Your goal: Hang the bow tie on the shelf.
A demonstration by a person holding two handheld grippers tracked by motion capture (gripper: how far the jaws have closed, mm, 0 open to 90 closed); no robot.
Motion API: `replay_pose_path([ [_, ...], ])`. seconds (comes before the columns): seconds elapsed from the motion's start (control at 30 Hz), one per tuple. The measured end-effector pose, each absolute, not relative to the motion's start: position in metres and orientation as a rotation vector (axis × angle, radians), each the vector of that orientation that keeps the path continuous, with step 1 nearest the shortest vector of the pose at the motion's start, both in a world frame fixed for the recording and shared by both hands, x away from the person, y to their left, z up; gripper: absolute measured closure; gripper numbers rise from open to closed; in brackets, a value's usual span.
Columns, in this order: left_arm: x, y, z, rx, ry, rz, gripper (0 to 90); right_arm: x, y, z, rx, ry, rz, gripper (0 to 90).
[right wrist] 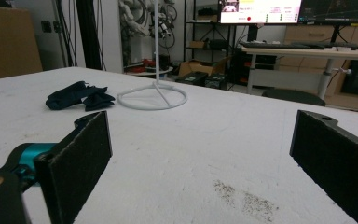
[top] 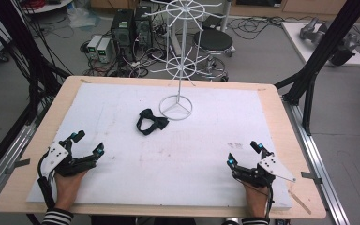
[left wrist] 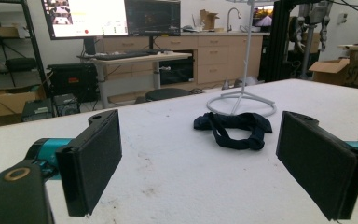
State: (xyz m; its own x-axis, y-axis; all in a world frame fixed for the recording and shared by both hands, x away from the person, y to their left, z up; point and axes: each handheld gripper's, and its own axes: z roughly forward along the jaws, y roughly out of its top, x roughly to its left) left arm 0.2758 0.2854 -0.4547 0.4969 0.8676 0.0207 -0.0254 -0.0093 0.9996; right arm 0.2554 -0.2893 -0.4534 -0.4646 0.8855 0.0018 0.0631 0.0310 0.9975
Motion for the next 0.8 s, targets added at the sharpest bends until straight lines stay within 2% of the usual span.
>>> replay_pose_path([
  [0.8, 0.2771, 0.2845, -0.4525, 1.438, 0.817, 0.843, 14.5, 0.2562, -0.289, -0.453, 0.98, 1.626, 1.503, 4.4],
])
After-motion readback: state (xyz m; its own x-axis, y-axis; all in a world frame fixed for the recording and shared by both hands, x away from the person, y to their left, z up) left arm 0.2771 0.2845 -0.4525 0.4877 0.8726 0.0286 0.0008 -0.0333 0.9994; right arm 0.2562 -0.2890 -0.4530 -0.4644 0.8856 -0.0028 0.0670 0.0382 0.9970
